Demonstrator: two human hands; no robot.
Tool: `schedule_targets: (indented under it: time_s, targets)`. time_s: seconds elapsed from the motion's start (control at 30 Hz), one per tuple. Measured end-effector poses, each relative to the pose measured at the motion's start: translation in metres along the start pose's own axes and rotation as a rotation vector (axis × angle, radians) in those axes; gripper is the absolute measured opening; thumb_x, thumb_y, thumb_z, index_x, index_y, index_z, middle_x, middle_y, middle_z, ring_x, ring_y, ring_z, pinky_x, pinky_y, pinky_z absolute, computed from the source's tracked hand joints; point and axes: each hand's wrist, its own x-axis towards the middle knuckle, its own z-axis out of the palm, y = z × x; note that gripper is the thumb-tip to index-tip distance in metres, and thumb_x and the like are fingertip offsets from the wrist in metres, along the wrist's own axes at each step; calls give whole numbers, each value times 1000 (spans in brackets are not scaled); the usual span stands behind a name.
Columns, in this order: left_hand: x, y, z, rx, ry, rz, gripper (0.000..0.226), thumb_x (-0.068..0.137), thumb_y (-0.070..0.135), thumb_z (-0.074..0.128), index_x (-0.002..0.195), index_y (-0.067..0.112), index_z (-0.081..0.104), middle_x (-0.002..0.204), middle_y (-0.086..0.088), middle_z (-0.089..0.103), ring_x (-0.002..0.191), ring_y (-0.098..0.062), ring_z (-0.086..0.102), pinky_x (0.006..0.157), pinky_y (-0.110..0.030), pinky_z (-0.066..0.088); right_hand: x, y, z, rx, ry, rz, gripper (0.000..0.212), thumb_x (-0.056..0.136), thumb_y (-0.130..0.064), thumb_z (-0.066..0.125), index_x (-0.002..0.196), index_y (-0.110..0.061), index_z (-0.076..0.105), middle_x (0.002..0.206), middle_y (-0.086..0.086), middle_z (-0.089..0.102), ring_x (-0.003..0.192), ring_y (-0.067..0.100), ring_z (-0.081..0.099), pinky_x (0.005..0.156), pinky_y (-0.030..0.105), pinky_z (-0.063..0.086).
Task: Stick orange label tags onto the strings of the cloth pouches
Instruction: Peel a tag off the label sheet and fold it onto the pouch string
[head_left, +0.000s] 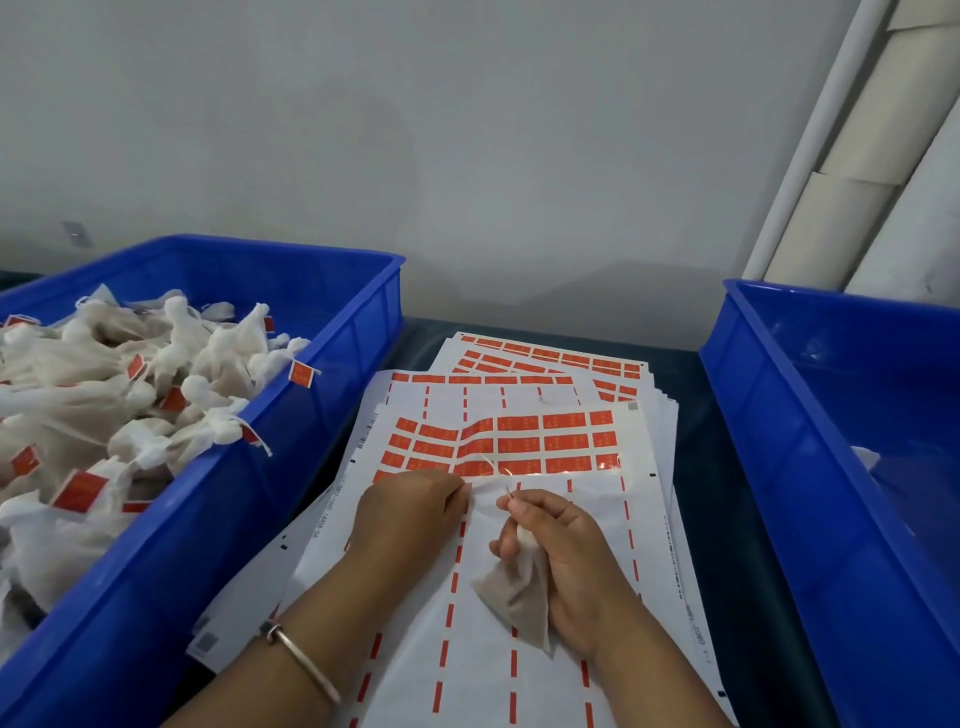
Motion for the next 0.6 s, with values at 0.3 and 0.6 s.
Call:
schedule_targets:
  time_s: [0.3, 0.6]
  targets:
    - [9, 5, 0, -193, 100, -301, 8, 89, 43, 51, 85, 36, 51, 85, 22, 52, 58, -1, 52, 53, -9, 36, -2, -5, 1, 62, 75, -36, 19, 83, -23, 66, 73, -35, 76, 86, -12, 74, 93, 25, 66, 85, 37, 55]
    - [28, 14, -24, -839, 421, -803, 6, 93, 29, 51, 92, 31, 56, 107, 7, 55, 77, -14, 58, 57, -15, 43, -2, -10, -3, 176, 66, -82, 8, 76, -23, 68, 74, -25, 76, 76, 4, 70, 81, 24, 63, 89, 39, 54]
